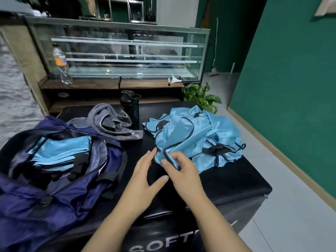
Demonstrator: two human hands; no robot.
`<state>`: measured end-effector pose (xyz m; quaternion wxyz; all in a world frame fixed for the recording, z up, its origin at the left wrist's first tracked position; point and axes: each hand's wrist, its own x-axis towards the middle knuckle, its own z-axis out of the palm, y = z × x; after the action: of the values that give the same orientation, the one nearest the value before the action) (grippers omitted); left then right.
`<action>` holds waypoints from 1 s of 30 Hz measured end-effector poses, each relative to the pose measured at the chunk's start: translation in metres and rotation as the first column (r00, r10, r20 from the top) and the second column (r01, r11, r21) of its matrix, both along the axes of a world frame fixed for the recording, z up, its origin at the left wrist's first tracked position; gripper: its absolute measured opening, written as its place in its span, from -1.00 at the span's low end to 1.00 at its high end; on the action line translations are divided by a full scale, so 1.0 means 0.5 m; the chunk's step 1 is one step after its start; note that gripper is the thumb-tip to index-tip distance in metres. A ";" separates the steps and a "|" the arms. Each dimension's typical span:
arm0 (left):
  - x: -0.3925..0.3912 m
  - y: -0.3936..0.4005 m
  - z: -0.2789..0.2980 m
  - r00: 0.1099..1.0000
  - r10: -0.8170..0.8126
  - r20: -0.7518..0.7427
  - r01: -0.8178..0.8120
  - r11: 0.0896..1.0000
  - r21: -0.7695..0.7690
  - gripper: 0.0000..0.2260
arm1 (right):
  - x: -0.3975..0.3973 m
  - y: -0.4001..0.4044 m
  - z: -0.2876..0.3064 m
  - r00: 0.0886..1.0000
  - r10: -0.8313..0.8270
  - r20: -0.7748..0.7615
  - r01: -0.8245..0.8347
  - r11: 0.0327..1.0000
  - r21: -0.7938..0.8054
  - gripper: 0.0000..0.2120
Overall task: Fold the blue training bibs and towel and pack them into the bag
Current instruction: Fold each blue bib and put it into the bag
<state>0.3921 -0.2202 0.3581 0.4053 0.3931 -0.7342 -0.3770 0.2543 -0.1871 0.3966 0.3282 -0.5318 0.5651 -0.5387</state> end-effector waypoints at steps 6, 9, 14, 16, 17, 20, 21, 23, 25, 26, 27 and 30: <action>0.027 0.010 0.020 0.998 0.031 -0.058 -0.035 0.997 -0.066 -0.66 | 0.031 0.015 0.041 0.977 0.207 0.051 -0.209 0.977 0.032 -0.85; 0.035 0.012 0.029 0.995 0.079 -0.059 -0.080 0.996 -0.029 -0.83 | 0.031 0.019 0.051 0.964 0.252 0.085 -0.256 0.966 0.035 -0.88; 0.038 0.018 0.034 0.969 0.120 -0.214 -0.114 0.993 0.038 -0.76 | 0.013 0.011 0.026 0.989 0.138 0.059 -0.143 0.986 0.086 -0.87; 0.041 0.019 0.041 0.958 0.147 -0.248 -0.136 0.989 0.062 -0.75 | -0.003 0.005 0.010 0.995 0.077 -0.058 -0.071 0.992 0.105 -0.84; 0.045 0.017 0.044 0.955 0.168 -0.244 -0.156 0.985 0.069 -0.79 | -0.013 0.003 0.003 0.994 0.039 -0.098 -0.028 0.994 0.107 -0.85; 0.069 0.014 0.061 0.953 0.218 -0.212 -0.207 0.976 0.071 -0.83 | -0.043 -0.001 -0.020 0.982 -0.043 -0.185 0.068 0.989 0.135 -0.87; 0.081 0.012 0.065 0.954 0.241 -0.181 -0.234 0.971 0.059 -0.84 | -0.055 -0.003 -0.030 0.972 -0.061 -0.227 0.097 0.984 0.150 -0.87; 0.111 0.005 0.071 0.947 0.314 -0.064 -0.315 0.949 0.001 -0.87 | -0.084 -0.008 -0.055 0.948 -0.107 -0.298 0.163 0.972 0.169 -0.90; 0.134 -0.002 0.070 0.928 0.370 0.049 -0.367 0.928 -0.057 -0.88 | -0.113 -0.008 -0.078 0.918 -0.162 -0.361 0.242 0.952 0.188 -0.94; 0.140 -0.004 0.068 0.922 0.378 0.088 -0.373 0.925 -0.065 -0.88 | -0.126 -0.008 -0.089 0.896 -0.199 -0.396 0.291 0.938 0.186 -0.93; 0.143 -0.007 0.060 0.918 0.377 0.121 -0.373 0.926 -0.052 -0.87 | -0.138 -0.007 -0.102 0.868 -0.244 -0.432 0.347 0.921 0.178 -0.91; 0.136 -0.009 0.031 0.934 0.313 0.171 -0.325 0.945 0.045 -0.85 | -0.157 -0.005 -0.134 0.779 -0.337 -0.530 0.497 0.846 0.193 -0.75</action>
<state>0.4602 -0.2247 0.3736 0.3855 0.5509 -0.6769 -0.2995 0.1756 -0.1895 0.3297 0.1320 -0.4457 0.8128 -0.3510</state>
